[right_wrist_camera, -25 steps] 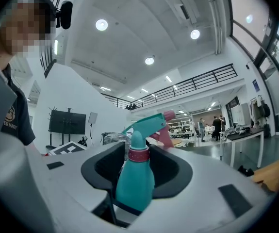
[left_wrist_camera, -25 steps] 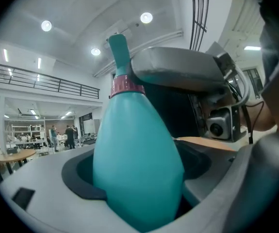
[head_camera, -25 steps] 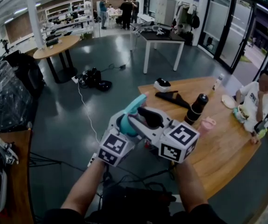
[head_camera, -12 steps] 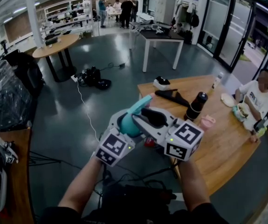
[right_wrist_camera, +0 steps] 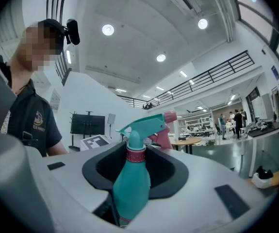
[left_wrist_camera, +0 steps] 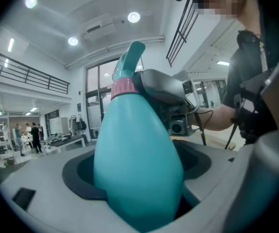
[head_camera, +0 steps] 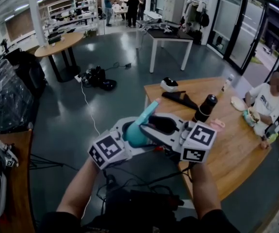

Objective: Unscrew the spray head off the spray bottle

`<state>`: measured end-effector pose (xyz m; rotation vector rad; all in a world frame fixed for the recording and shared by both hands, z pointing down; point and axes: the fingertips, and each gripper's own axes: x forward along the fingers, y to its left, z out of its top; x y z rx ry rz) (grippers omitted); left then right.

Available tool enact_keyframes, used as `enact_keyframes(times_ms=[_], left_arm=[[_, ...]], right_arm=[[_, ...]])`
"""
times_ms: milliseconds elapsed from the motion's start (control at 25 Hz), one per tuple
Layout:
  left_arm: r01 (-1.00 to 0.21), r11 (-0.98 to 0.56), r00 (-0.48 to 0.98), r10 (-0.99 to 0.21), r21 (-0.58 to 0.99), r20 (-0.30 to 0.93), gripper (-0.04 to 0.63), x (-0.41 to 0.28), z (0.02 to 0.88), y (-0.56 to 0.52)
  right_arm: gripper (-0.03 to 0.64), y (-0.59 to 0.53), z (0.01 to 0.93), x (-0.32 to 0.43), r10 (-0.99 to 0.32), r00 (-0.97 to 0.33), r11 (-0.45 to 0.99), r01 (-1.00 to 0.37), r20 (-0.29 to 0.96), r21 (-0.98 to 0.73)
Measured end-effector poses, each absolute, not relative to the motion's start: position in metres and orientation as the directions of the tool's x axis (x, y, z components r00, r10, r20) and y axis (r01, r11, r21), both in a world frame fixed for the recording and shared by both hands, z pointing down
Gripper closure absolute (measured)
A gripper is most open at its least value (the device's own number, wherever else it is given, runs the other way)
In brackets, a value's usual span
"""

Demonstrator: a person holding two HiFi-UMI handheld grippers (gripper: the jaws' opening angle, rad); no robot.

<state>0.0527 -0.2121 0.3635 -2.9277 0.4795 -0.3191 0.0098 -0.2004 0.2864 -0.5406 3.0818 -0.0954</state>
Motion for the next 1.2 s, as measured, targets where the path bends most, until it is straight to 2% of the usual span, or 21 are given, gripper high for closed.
enact_keyframes(times_ms=[160, 240, 520, 800, 1200], left_arm=[[-0.194, -0.966, 0.957, -0.224, -0.169, 0.183, 0.174, 0.057, 0.360, -0.196], [-0.190, -0.967, 0.960, -0.219, -0.168, 0.177, 0.173, 0.059, 0.361, -0.195], [-0.330, -0.930, 0.920, -0.355, -0.161, 0.168, 0.173, 0.058, 0.368, -0.221], [-0.548, -0.821, 0.808, -0.569, -0.160, 0.152, 0.173, 0.046, 0.371, -0.259], [-0.624, -0.754, 0.739, -0.655, -0.207, 0.158, 0.173, 0.049, 0.376, -0.268]], right_arm=[[0.479, -0.190, 0.284, 0.014, -0.242, -0.969, 0.969, -0.240, -0.038, -0.068], [0.474, -0.189, 0.285, 0.016, -0.226, -0.973, 0.972, -0.222, -0.051, -0.069], [0.463, -0.200, 0.285, 0.024, -0.307, -0.949, 0.949, -0.299, -0.077, -0.095], [0.463, -0.222, 0.289, 0.029, -0.502, -0.864, 0.863, -0.499, -0.032, -0.081], [0.463, -0.234, 0.298, 0.018, -0.574, -0.819, 0.813, -0.572, 0.015, -0.103]])
